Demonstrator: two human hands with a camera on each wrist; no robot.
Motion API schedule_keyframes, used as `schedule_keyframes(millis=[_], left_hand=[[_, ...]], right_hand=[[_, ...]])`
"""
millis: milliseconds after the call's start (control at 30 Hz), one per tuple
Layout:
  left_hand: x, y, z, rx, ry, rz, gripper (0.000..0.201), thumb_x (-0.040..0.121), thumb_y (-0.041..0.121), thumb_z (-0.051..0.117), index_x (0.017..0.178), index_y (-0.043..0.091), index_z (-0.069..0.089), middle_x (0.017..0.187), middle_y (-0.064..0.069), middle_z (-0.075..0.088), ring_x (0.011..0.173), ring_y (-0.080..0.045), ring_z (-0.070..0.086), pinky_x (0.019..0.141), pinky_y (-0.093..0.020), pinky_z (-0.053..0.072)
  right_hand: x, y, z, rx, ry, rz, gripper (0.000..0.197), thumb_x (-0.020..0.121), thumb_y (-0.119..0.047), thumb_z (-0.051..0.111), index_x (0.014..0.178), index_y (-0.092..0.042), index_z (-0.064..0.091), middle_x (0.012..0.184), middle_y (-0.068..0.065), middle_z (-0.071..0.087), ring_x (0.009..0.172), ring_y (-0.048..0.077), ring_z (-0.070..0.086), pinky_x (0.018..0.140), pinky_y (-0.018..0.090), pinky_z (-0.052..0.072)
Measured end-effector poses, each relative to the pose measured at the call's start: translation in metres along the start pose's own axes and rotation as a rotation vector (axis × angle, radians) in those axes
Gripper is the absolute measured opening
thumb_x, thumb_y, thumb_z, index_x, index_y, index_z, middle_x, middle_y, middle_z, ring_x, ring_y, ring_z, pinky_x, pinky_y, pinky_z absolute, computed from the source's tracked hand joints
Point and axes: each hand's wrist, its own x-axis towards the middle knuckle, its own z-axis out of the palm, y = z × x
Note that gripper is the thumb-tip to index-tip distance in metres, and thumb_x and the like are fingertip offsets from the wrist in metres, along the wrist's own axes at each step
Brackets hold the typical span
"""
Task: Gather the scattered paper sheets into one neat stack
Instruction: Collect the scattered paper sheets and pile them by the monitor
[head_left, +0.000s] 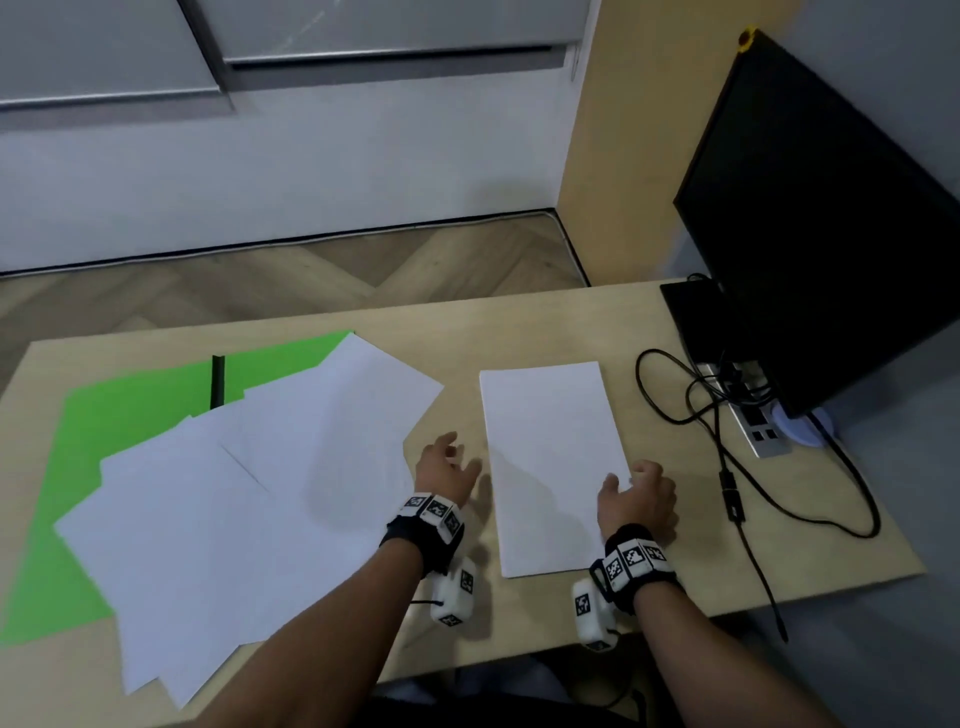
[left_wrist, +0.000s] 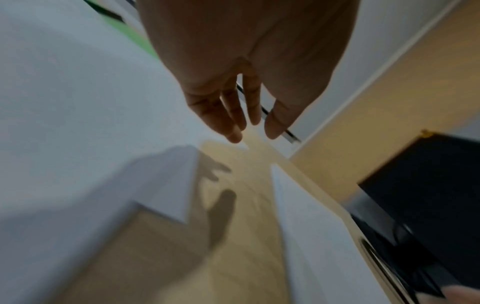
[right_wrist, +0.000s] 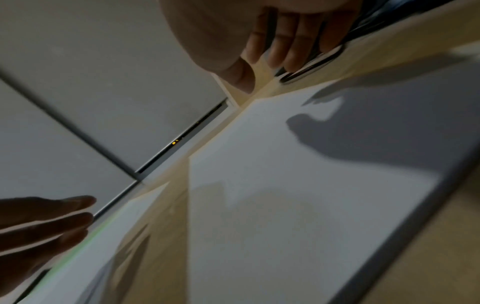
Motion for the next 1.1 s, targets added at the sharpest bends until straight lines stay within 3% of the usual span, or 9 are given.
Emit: schedule_keyframes(millis=[100, 300, 433, 533, 600, 700, 767, 867, 1100], left_hand=[[-0.002, -0.027, -0.053, -0.114, 0.165, 0.056, 0.032, 0.084, 0.02, 0.072, 0.116, 0.022, 0.066, 0.112, 0.0, 0.062, 0.08, -0.009, 0.064, 0.09, -0.036, 0.054], [-0.006, -0.101, -0.182, -0.069, 0.398, -0.017, 0.014, 0.085, 0.015, 0.068, 0.094, 0.024, 0.071, 0.099, -0.006, 0.069, 0.072, -0.016, 0.064, 0.087, -0.032, 0.052], [-0.004, -0.159, -0.256, 0.069, 0.467, -0.18, 0.016, 0.083, 0.021, 0.068, 0.099, 0.018, 0.073, 0.106, -0.013, 0.068, 0.098, -0.03, 0.065, 0.089, -0.036, 0.048], [-0.004, -0.186, -0.295, 0.196, 0.553, -0.409, 0.042, 0.081, 0.039, 0.072, 0.116, 0.017, 0.063, 0.126, -0.017, 0.053, 0.119, -0.04, 0.047, 0.094, -0.048, 0.044], [-0.005, -0.197, -0.315, 0.172, 0.537, -0.555, 0.074, 0.077, 0.051, 0.075, 0.133, 0.011, 0.048, 0.138, -0.019, 0.041, 0.128, -0.04, 0.037, 0.098, -0.052, 0.04], [-0.004, -0.211, -0.337, 0.151, 0.445, -0.69, 0.103, 0.071, 0.065, 0.074, 0.144, 0.004, 0.033, 0.144, -0.021, 0.033, 0.135, -0.041, 0.03, 0.104, -0.053, 0.035], [-0.002, -0.218, -0.344, 0.202, 0.39, -0.694, 0.106, 0.07, 0.069, 0.072, 0.144, 0.005, 0.032, 0.146, -0.02, 0.031, 0.138, -0.041, 0.026, 0.105, -0.052, 0.035], [0.001, -0.219, -0.343, 0.309, 0.328, -0.644, 0.106, 0.069, 0.07, 0.071, 0.146, 0.009, 0.03, 0.146, -0.018, 0.03, 0.137, -0.04, 0.023, 0.1, -0.05, 0.04], [0.001, -0.218, -0.335, 0.342, 0.261, -0.567, 0.109, 0.071, 0.068, 0.069, 0.152, 0.015, 0.019, 0.154, -0.013, 0.024, 0.139, -0.038, 0.02, 0.097, -0.047, 0.043]], right_hand=[[-0.03, -0.025, 0.019, 0.133, 0.003, -0.152, 0.023, 0.085, -0.022, 0.063, 0.105, -0.026, 0.051, 0.111, 0.005, 0.058, 0.106, 0.029, 0.054, 0.098, 0.046, 0.04], [-0.106, -0.091, 0.064, 0.309, -0.201, -0.337, 0.023, 0.085, -0.021, 0.066, 0.101, -0.029, 0.05, 0.093, -0.006, 0.052, 0.087, 0.021, 0.056, 0.081, 0.04, 0.051], [-0.163, -0.132, 0.097, 0.314, -0.443, -0.384, 0.021, 0.084, -0.022, 0.07, 0.098, -0.028, 0.056, 0.094, 0.0, 0.058, 0.086, 0.021, 0.062, 0.075, 0.031, 0.051], [-0.203, -0.153, 0.123, 0.226, -0.633, -0.469, 0.026, 0.084, -0.026, 0.073, 0.105, -0.025, 0.059, 0.112, 0.001, 0.055, 0.098, 0.013, 0.06, 0.081, 0.022, 0.044], [-0.223, -0.162, 0.141, 0.106, -0.718, -0.536, 0.038, 0.084, -0.035, 0.073, 0.118, -0.026, 0.059, 0.128, -0.001, 0.048, 0.118, 0.012, 0.053, 0.093, 0.022, 0.041], [-0.249, -0.172, 0.166, -0.108, -0.786, -0.549, 0.072, 0.082, -0.053, 0.068, 0.144, -0.026, 0.044, 0.155, 0.0, 0.028, 0.145, 0.017, 0.019, 0.116, 0.034, 0.026], [-0.264, -0.18, 0.178, -0.26, -0.778, -0.545, 0.091, 0.08, -0.064, 0.063, 0.153, -0.025, 0.026, 0.163, 0.002, 0.011, 0.15, 0.021, 0.004, 0.12, 0.042, 0.019], [-0.282, -0.191, 0.188, -0.391, -0.727, -0.558, 0.104, 0.078, -0.073, 0.057, 0.156, -0.022, 0.011, 0.164, 0.006, -0.002, 0.151, 0.026, -0.003, 0.12, 0.044, 0.015], [-0.309, -0.198, 0.2, -0.514, -0.807, -0.656, 0.102, 0.085, -0.076, 0.041, 0.157, -0.015, 0.0, 0.164, 0.007, -0.011, 0.151, 0.025, -0.011, 0.122, 0.042, 0.008]])
